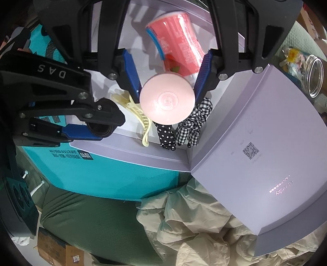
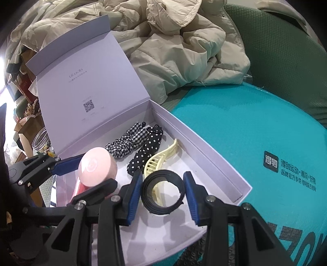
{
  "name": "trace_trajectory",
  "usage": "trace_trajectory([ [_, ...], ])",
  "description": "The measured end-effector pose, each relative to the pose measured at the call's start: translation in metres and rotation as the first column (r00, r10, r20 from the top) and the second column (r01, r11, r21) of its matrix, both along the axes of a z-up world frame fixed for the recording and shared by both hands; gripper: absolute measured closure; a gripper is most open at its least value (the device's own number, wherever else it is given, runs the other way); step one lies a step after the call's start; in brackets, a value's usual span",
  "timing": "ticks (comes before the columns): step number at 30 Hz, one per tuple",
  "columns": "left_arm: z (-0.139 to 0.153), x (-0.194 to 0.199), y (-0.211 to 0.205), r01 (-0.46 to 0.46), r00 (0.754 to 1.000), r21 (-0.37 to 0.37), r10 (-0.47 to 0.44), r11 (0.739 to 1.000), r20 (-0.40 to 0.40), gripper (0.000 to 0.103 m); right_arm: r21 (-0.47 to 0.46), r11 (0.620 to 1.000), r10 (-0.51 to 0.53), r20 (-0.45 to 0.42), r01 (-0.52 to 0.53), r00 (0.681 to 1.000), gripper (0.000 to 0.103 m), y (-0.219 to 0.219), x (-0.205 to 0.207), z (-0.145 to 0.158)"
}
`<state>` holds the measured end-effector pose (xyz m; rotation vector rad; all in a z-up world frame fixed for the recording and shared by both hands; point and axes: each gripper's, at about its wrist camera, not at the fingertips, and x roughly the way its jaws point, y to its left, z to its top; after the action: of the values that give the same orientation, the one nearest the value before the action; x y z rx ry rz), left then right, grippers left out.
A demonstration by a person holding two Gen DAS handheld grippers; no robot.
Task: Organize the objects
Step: 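Lower the compact into the box and open the left gripper while the right releases the band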
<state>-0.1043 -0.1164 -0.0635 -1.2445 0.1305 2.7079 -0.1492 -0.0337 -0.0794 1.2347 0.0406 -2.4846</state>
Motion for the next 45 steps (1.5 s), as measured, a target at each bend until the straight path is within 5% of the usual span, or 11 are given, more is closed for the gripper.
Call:
trace_trajectory([
  [28, -0.01, -0.014, 0.001, -0.003, 0.998, 0.006, 0.003, 1.0, 0.057, 0.052, 0.03, 1.0, -0.004, 0.04, 0.003, 0.999, 0.061, -0.006, -0.018, -0.01],
  [45, 0.016, 0.0, 0.01, 0.005, 1.0, 0.009, -0.005, 1.0, -0.013, 0.044, 0.008, 1.0, -0.027, -0.008, 0.027, 1.0, 0.054, 0.009, -0.004, 0.01],
])
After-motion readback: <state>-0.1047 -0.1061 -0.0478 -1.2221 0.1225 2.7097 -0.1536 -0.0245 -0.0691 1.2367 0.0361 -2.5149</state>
